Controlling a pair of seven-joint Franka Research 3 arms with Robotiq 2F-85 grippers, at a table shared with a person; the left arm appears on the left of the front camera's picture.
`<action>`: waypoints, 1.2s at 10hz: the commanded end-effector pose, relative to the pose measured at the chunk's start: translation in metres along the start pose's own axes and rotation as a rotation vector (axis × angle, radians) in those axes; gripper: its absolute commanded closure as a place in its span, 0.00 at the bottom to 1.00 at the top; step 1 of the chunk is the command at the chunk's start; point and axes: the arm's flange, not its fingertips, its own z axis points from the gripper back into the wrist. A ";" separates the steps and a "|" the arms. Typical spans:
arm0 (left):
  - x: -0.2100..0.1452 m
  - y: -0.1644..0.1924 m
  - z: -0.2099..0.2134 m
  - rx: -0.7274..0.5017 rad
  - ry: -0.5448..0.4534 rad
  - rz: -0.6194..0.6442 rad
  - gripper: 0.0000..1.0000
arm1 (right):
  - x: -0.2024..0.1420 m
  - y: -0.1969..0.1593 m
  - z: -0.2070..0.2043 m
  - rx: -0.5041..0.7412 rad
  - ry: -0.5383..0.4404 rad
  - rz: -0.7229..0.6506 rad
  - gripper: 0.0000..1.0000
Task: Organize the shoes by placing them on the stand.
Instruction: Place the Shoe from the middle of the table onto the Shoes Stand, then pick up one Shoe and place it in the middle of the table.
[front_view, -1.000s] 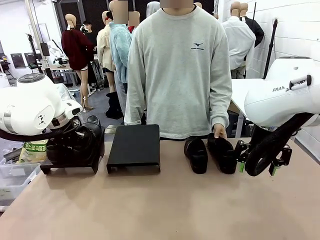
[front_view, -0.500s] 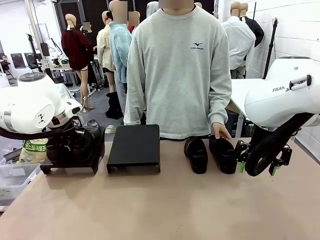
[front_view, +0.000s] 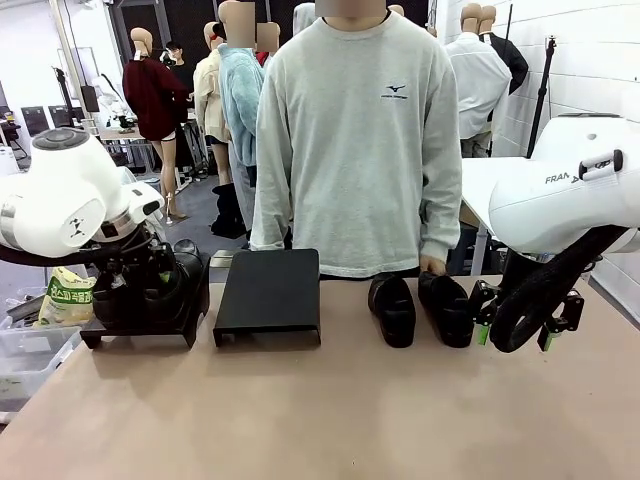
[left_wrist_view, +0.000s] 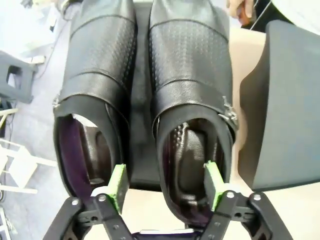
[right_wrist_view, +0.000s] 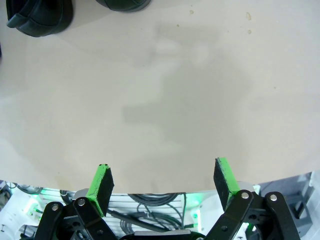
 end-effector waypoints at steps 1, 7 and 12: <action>-0.005 -0.005 0.021 0.030 -0.037 0.003 0.00 | -0.001 0.000 0.000 -0.014 0.001 -0.006 0.00; 0.000 -0.001 0.041 0.004 -0.066 -0.002 0.00 | -0.001 0.000 0.000 -0.014 0.001 -0.006 0.00; 0.000 -0.001 0.041 0.004 -0.066 -0.002 0.00 | -0.001 0.000 0.000 -0.014 0.001 -0.006 0.00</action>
